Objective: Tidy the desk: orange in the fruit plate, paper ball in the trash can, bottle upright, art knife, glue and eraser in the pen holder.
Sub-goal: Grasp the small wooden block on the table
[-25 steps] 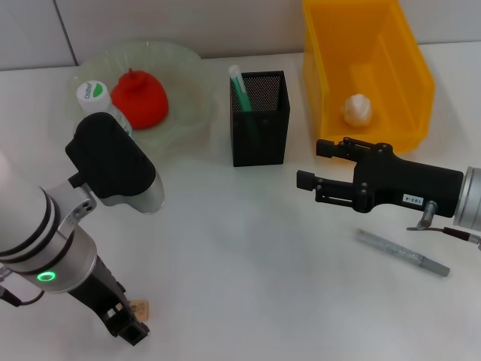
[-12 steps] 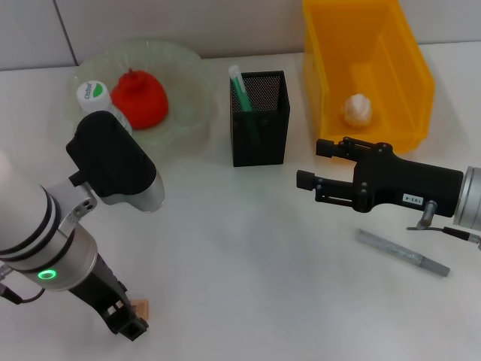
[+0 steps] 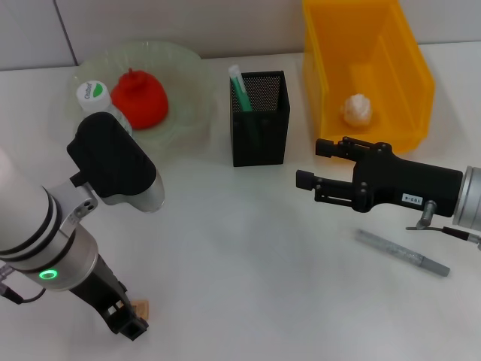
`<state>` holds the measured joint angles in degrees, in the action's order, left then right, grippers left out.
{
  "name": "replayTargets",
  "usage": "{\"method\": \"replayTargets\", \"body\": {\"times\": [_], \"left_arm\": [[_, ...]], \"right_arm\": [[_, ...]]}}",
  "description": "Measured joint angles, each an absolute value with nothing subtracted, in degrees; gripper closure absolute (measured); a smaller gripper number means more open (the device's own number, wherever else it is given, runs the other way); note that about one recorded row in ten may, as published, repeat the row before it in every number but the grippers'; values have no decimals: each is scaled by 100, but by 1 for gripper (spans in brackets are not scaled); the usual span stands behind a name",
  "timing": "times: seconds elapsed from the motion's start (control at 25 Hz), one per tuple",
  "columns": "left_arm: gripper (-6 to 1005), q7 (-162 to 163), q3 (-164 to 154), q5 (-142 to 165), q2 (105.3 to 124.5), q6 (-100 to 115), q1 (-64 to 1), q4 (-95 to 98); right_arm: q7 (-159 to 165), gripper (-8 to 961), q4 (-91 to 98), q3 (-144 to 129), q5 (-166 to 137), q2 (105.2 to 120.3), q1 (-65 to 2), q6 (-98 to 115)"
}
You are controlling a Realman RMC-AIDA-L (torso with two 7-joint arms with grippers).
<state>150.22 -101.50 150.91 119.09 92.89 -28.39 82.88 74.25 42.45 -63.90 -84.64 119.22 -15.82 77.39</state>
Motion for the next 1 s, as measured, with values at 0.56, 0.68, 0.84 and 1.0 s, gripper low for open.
{"method": "replayTargets", "body": {"times": [0.56,0.68,0.84,1.0], "left_arm": [[446,15020,-10230,15049,11909,9226,-2858,8232],[457,15021,-10231,15046,11909,9226,-2858,8233],[502,15024,-10231,15046,11909,9227,-2857,8235],[556,15026,-10231,15046,11909,9227,-2856,8235]], "right_arm": [[7430,195,4245,-6388,-8464,11927,-1557,7744],[7430,195,4245,-6389,-8464,11927,-1556,7749],[7430,195,4245,-6389,-8464,11927,-1556,7752],[7430,195,4245,-6397,-8464,11927,-1556,7753]]}}
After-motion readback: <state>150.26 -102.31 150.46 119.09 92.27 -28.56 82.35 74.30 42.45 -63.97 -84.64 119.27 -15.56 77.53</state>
